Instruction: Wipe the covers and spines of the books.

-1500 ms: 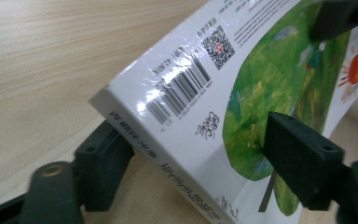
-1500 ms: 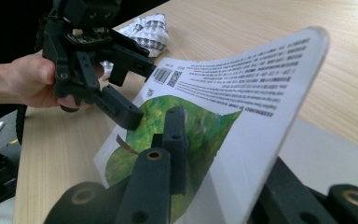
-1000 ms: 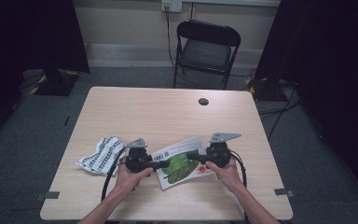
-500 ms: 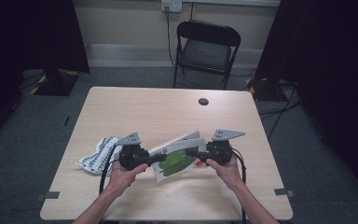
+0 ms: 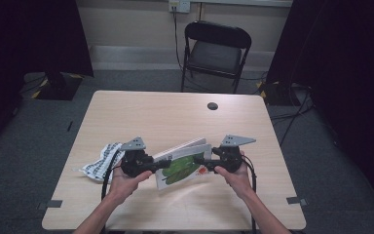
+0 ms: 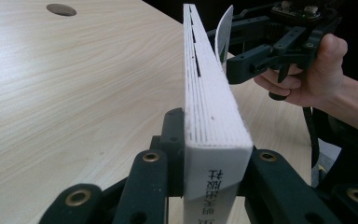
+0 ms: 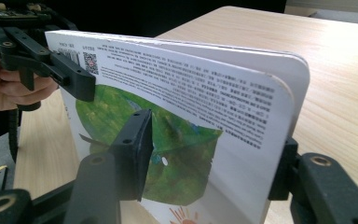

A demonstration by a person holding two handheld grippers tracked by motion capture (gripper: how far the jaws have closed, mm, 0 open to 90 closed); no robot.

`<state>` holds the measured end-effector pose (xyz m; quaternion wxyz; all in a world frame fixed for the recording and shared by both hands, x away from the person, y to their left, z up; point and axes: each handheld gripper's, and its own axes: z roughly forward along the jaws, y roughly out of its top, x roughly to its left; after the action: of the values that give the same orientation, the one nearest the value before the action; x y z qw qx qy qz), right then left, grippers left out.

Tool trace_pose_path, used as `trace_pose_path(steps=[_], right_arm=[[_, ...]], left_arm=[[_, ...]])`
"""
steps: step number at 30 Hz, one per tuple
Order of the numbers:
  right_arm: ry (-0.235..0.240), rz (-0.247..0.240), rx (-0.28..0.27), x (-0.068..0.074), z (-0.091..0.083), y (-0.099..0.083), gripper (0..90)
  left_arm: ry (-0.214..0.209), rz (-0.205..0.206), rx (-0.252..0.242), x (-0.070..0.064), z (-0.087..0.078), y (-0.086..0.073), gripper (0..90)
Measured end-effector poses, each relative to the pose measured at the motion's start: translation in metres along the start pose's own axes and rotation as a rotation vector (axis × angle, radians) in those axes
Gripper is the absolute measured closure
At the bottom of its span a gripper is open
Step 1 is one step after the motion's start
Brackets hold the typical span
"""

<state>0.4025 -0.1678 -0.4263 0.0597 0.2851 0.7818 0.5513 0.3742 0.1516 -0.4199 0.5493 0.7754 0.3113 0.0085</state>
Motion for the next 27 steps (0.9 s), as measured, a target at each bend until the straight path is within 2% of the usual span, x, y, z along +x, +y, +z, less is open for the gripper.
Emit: trace_pose_path(steps=[2, 4, 8, 13, 17, 24, 27], right_arm=[[-0.022, 0.001, -0.006, 0.000, 0.000, 0.001, 34.9], [-0.075, -0.010, -0.023, 0.000, -0.005, 0.003, 35.0], [-0.061, 0.005, -0.043, -0.005, -0.011, 0.006, 31.7], [-0.069, 0.004, -0.029, -0.008, -0.011, 0.006, 25.3], [-0.046, 0.003, 0.011, -0.014, -0.004, 0.007, 20.0], [-0.010, -0.003, 0.023, -0.017, 0.007, 0.011, 20.0], [0.030, -0.003, 0.027, -0.017, 0.016, 0.014, 18.6]], left_arm=[[0.013, 0.005, -0.002, -0.001, -0.001, 0.001, 75.3], [0.021, 0.000, -0.008, 0.000, -0.002, 0.001, 75.4], [0.025, -0.004, -0.008, 0.001, -0.004, 0.001, 75.4], [0.025, -0.006, -0.017, 0.001, -0.006, 0.002, 75.4], [0.021, 0.000, -0.037, -0.001, -0.011, 0.009, 75.4], [0.009, 0.013, -0.051, -0.005, -0.013, 0.015, 75.4], [0.000, 0.044, -0.038, -0.009, -0.009, 0.016, 75.4]])
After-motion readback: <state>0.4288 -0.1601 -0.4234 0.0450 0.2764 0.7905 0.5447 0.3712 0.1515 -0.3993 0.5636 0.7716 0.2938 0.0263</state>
